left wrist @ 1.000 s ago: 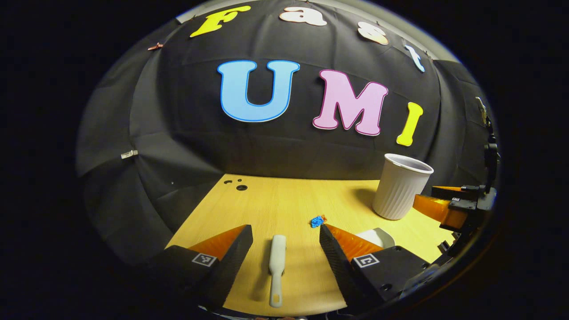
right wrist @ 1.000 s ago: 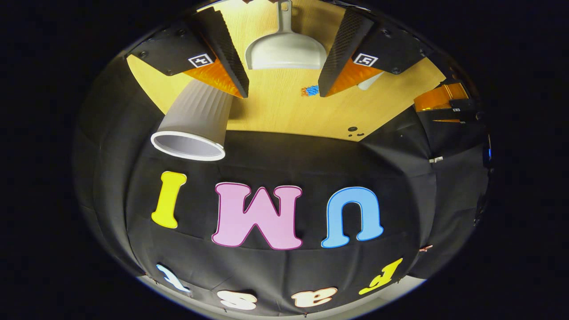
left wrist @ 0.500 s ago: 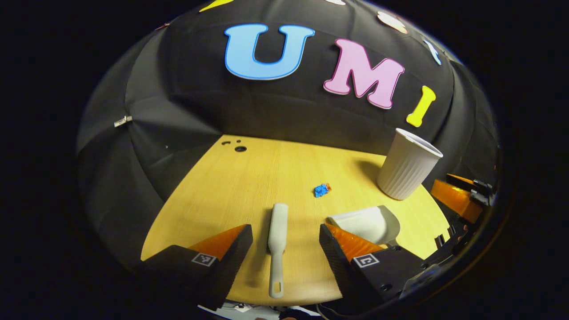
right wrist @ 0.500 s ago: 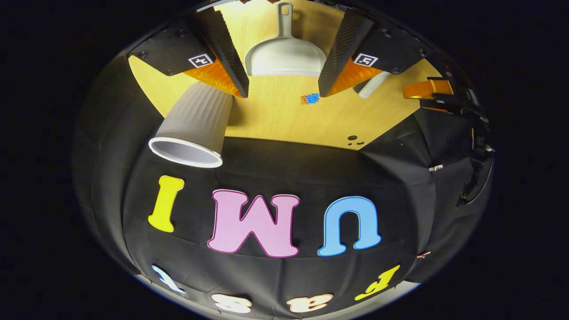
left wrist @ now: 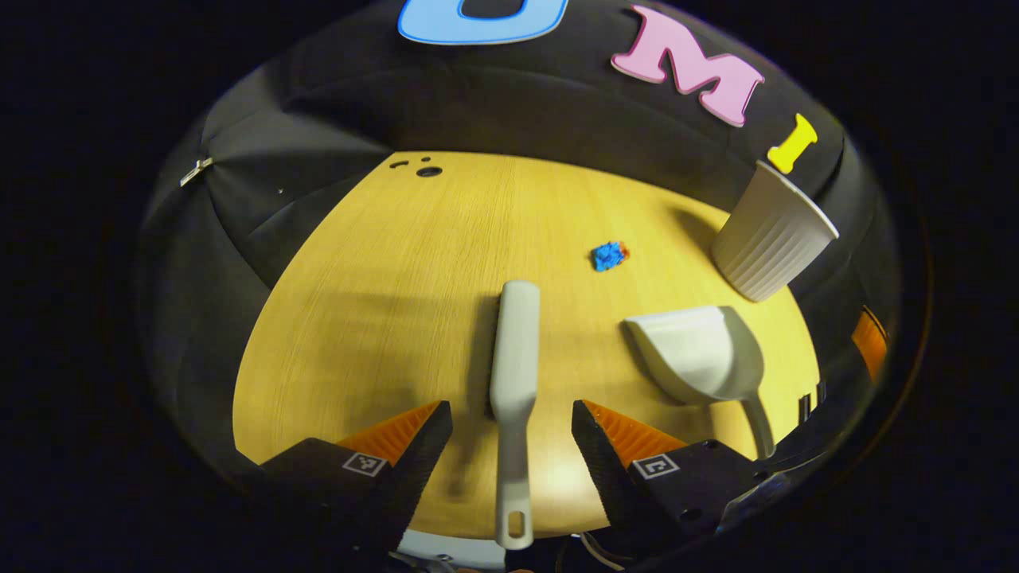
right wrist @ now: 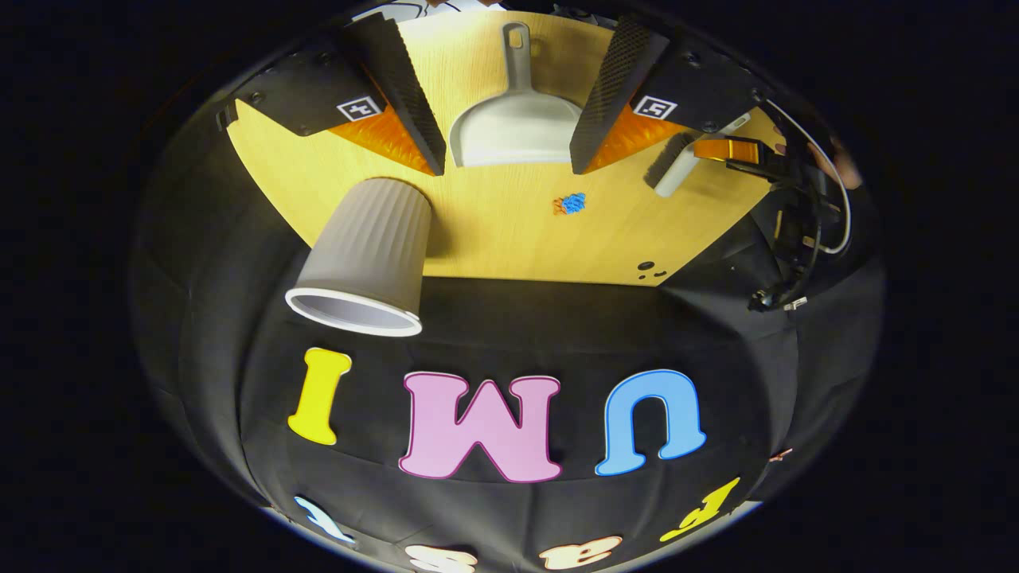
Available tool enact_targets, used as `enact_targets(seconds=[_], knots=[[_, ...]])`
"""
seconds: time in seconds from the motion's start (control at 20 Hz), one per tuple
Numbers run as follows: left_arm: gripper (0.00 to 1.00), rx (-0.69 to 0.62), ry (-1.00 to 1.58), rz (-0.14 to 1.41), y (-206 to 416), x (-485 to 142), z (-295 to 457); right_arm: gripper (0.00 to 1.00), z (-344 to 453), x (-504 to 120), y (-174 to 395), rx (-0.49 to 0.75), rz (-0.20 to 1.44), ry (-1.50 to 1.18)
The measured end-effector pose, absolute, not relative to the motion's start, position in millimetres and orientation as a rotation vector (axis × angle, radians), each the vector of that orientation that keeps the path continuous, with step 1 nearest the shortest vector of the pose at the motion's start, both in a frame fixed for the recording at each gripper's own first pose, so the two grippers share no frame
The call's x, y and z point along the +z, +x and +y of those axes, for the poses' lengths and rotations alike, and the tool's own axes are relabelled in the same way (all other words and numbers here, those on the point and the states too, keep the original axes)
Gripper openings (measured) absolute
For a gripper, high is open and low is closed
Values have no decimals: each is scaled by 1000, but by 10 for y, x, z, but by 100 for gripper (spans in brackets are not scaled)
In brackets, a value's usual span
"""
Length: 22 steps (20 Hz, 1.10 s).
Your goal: Pick up the small broom and dustpan from the desktop, sweep the trash into the dustpan with the broom, and then empty the trash into the garbage bin.
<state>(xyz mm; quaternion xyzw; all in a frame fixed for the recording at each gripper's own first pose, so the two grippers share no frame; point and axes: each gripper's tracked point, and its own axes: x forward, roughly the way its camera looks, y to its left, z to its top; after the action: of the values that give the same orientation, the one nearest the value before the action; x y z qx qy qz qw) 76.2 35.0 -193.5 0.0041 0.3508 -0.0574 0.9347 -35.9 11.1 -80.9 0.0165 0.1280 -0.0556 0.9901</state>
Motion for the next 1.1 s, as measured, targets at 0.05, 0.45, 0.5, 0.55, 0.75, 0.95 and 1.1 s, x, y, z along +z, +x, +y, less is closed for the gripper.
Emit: enact_targets(seconds=[0.05,0.45,0.5,0.55,0.75,0.95,1.1], knots=[[96,-111,-1,740,805,-1992,358,98,83,-832,-397,-123,261,37],[95,-135,106,891,966,-2440,320,98,140,-1045,-653,-166,318,60],[94,-139,133,892,976,-2465,318,98,166,-1067,-685,-166,326,59],[93,-146,154,892,995,-2482,295,98,177,-1090,-705,-165,333,59],[83,-157,215,883,1072,-2532,245,98,239,-1189,-752,-168,360,54],[61,-124,184,861,1087,-2535,278,98,280,-1254,-789,-168,382,62],[43,-132,183,826,1079,-2540,306,98,279,-1287,-723,-172,399,97]])
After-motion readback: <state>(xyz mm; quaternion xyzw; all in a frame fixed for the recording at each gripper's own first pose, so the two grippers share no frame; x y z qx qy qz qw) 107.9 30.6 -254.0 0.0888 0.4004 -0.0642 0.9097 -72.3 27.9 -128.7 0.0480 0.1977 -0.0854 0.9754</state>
